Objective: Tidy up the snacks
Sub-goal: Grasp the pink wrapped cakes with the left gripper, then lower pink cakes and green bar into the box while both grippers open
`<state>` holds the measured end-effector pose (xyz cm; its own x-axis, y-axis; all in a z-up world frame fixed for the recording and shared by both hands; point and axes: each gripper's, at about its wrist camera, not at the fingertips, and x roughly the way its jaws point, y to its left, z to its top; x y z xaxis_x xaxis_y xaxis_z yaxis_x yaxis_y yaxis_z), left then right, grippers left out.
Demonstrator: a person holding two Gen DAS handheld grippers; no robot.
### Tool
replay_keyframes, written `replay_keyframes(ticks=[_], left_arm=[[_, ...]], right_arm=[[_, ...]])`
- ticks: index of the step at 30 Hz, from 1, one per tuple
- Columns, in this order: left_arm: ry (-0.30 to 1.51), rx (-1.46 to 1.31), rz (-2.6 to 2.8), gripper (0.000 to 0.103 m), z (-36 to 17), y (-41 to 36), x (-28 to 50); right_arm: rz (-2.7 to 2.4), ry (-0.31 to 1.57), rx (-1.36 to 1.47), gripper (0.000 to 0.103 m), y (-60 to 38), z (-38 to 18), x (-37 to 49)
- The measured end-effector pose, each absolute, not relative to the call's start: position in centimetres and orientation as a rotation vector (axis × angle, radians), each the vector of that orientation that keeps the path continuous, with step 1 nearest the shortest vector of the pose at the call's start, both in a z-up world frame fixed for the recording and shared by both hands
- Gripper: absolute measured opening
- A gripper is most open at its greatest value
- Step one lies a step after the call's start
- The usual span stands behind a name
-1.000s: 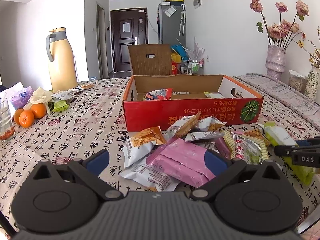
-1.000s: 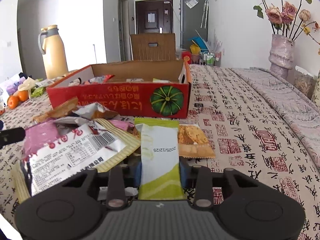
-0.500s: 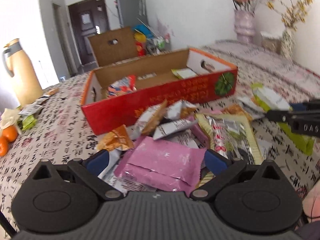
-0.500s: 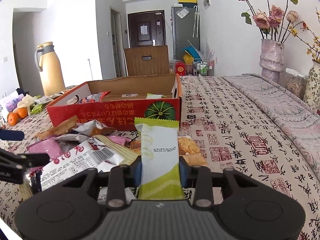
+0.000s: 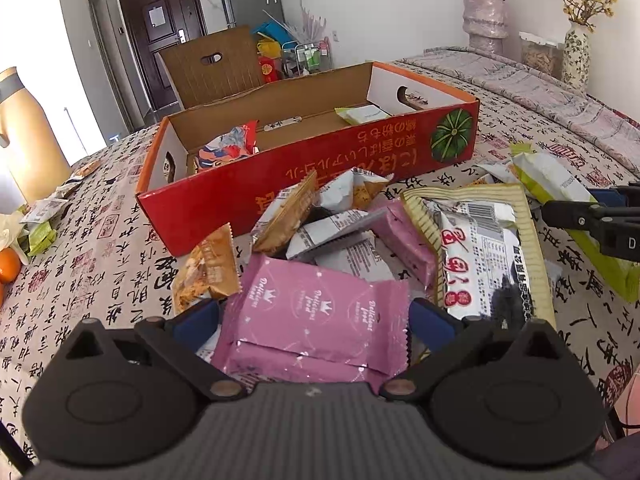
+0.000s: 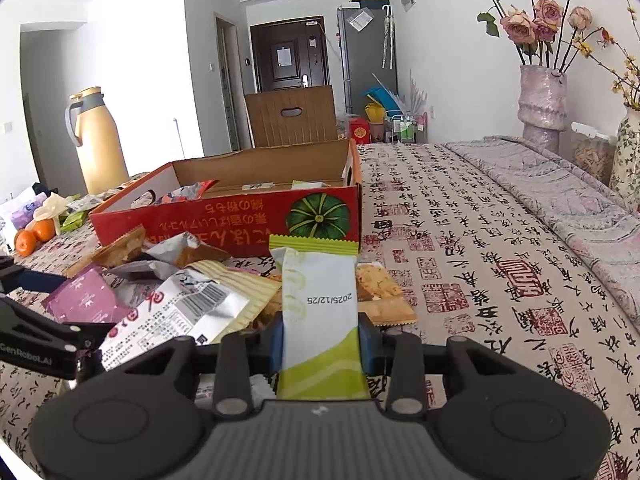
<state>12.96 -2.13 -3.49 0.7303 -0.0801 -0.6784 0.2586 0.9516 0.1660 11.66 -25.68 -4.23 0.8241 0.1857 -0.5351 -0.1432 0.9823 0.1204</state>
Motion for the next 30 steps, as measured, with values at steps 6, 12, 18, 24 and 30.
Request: replay_keyframes(ticks=[6,12,18,24,30], left_arm=[[0.725,0.271,-0.196,0.103,-3.6,-2.5,12.7],[0.744,0.252,-0.185,0.089,-4.0,-2.2,13.0],[0.726,0.211,-0.179,0.076,-3.7,-1.6,12.3],[0.710,0.180,-0.171,0.071,-3.2,-1.1,11.5],[0.655,0.168,-0.174,0.070,-2.0,-1.4,10.1]], right_arm=[[0.171,0.580,0.082,0.035,-25.8,-4.4,11.8],[0.176,0.582,0.084,0.035,-25.7,-4.4,11.6],[0.177,0.577,0.086,0.035,-25.6,-4.3,11.4],[0.183,0.571,0.084,0.035,-25.5,-4.1,11.0],[0.183,0.558,0.082,0.035,-25.4,-3.8,10.4]])
